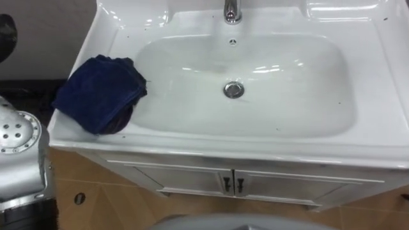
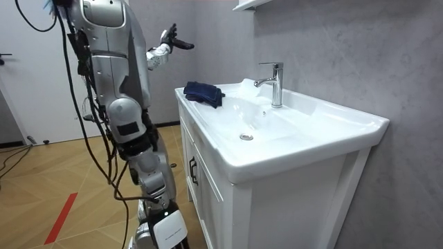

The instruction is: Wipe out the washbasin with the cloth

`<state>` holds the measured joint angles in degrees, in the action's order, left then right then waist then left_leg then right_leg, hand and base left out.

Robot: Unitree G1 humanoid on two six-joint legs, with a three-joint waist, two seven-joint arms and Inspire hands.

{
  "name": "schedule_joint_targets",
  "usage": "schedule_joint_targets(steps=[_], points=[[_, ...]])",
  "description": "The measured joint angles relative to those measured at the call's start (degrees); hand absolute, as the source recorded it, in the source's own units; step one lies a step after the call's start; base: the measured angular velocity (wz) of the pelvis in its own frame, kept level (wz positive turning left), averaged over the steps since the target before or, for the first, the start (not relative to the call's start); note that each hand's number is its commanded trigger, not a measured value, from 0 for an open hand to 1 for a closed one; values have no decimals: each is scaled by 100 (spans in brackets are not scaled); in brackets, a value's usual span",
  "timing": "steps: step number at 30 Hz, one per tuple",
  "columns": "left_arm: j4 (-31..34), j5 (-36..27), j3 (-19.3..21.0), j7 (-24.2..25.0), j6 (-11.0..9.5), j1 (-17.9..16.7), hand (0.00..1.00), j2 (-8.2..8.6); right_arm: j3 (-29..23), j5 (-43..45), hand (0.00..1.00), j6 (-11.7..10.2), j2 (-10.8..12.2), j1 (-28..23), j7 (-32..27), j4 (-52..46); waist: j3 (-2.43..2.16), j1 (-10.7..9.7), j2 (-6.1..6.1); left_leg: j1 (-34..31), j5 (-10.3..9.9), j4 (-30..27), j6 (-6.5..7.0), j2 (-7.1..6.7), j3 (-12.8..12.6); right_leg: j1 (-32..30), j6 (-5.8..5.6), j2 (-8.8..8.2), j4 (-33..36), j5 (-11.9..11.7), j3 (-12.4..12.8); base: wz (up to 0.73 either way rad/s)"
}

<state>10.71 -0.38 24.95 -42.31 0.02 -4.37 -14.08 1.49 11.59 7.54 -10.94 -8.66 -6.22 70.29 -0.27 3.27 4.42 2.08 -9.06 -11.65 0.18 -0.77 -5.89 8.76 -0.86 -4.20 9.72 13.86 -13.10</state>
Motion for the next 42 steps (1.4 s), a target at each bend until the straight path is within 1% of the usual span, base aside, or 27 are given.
schedule_joint_targets(steps=[1,2,4,7,8,9,10,12,13,15,16,17,19,21,22,23,24,25,26,28,29,31,33,34,36,39,42], points=[[0,-1,84,-61,-7,0,0,0,-1,0,0,1,-4,-20,3,-45,7,27,-16,-3,0,3,0,-4,9,7,0,-2,-3,0,-18,11],[-2,-11,245,-157,-20,-25,0,-1,-16,-1,0,2,-10,-65,15,-152,-3,40,0,-4,0,5,0,-21,32,38,-1,-14,-8,0,-110,17],[-127,-35,453,-227,-50,-119,0,-2,-56,-4,0,0,-18,-50,14,-159,-7,109,10,-1,1,14,1,-36,69,52,-3,-19,-6,1,-134,13],[-550,-185,669,-249,-49,-305,0,-2,-55,-4,0,10,-25,-40,28,-162,-15,252,22,-14,1,9,1,-59,131,73,-11,-29,-6,5,-171,9],[-872,-194,692,-281,-44,-364,0,-1,-52,-3,0,14,-58,-45,35,-159,-29,333,50,-42,1,-16,2,-66,138,56,-17,-39,-5,10,-203,10],[-1152,-288,690,-336,-38,-496,0,-1,-52,-6,0,28,-92,-44,71,-160,-29,343,66,-58,2,-15,3,-88,184,62,-29,-60,-6,24,-280,15],[-1298,-333,690,-349,-37,-562,0,-1,-54,-4,0,40,-100,-49,82,-160,-29,347,64,-59,2,-15,3,-98,210,68,-33,-66,-5,32,-293,19],[-2091,-463,791,-378,-28,-724,0,-4,-54,28,0,72,-100,-83,105,-176,-31,428,56,-48,-3,-16,11,-111,265,97,-37,-70,-5,36,-334,8],[-2287,-498,838,-377,-21,-752,0,-6,-55,25,0,72,-100,-110,118,-176,-30,446,46,-50,-3,-15,11,-115,280,100,-37,-71,-5,41,-343,5],[-2895,-674,959,-381,-14,-968,0,-6,-58,1,0,75,-102,-151,171,-205,-40,522,-4,-77,-10,-13,16,-131,300,75,-46,-90,2,90,-387,11],[-3017,-691,973,-381,-10,-1029,0,-5,-58,6,0,87,-104,-162,190,-214,-72,542,-53,-93,-10,-10,17,-137,323,59,-47,-93,9,95,-402,12],[-3266,-721,970,-376,-9,-1141,0,-7,-59,21,0,144,-112,-156,252,-229,-69,614,-41,-117,-10,-8,17,-137,341,45,-46,-93,7,96,-423,7],[-3773,-837,923,-352,7,-1286,0,-2,-45,12,0,207,-159,-141,312,-279,-65,666,-99,-126,-11,-8,19,-143,348,44,-46,-98,6,95,-431,4],[-4454,-910,750,-227,144,-1520,0,35,-20,-25,0,224,-220,-124,387,-283,-76,672,-106,-117,-17,-17,28,-159,387,85,-50,-107,1,94,-476,9],[-4649,-909,682,-194,159,-1565,0,38,-2,-24,0,232,-230,-122,390,-285,-65,671,-134,-106,-18,-15,29,-167,421,103,-52,-111,0,95,-479,13],[-5092,-912,493,-156,167,-1645,0,46,46,-70,0,243,-257,-49,399,-275,-67,669,-150,-78,-19,-11,31,-181,467,135,-67,-122,0,106,-489,12],[-5478,-909,299,-49,214,-1686,0,87,66,-92,0,255,-276,-17,434,-276,-69,651,-159,-79,-21,-14,34,-192,497,147,-74,-132,4,111,-544,11],[-5609,-910,226,16,246,-1707,0,127,64,-94,0,257,-281,-15,457,-279,-66,647,-168,-85,-22,-14,35,-196,511,147,-74,-136,5,111,-560,10],[-5814,-896,94,163,261,-1802,0,230,60,-46,0,259,-278,-23,503,-320,-64,651,-190,-90,-21,-15,35,-200,519,148,-78,-140,5,113,-571,7],[-6365,-881,-136,440,275,-1858,0,292,61,20,0,256,-270,-21,577,-339,-56,646,-219,-80,-22,-15,37,-206,525,178,-84,-148,3,118,-589,4],[-6592,-860,-229,651,350,-1866,0,367,62,9,0,252,-269,-11,625,-300,-37,630,-236,-53,-27,-17,45,-214,527,242,-91,-156,-14,121,-615,8],[-6759,-860,-469,952,437,-1892,0,461,64,-1,0,250,-276,27,664,-215,-29,598,-259,-54,-34,-40,55,-233,555,278,-106,-169,-16,131,-670,18],[-6867,-851,-913,1432,497,-1909,0,485,52,6,0,253,-276,85,768,-167,-3,472,-294,-158,-55,-183,79,-256,632,285,-122,-180,-20,141,-795,30],[-6869,-850,-988,1556,504,-1916,0,495,54,18,0,254,-277,85,795,-168,-1,475,-292,-159,-59,-190,82,-258,632,287,-122,-180,-19,141,-793,11],[-6870,-786,-1297,2042,628,-1892,0,496,102,49,0,259,-270,99,864,-151,2,448,-291,-154,-75,-201,97,-279,633,312,-141,-196,-14,152,-802,0],[-6867,-622,-1554,2596,763,-1785,0,498,167,119,0,264,-269,116,890,-146,5,383,-290,-165,-88,-215,118,-298,627,319,-163,-219,0,162,-826,0],[-6851,-483,-1634,3051,884,-1696,0,498,167,313,0,288,-268,174,888,-151,15,286,-300,-193,-102,-232,135,-302,600,296,-176,-242,5,170,-840,0]])
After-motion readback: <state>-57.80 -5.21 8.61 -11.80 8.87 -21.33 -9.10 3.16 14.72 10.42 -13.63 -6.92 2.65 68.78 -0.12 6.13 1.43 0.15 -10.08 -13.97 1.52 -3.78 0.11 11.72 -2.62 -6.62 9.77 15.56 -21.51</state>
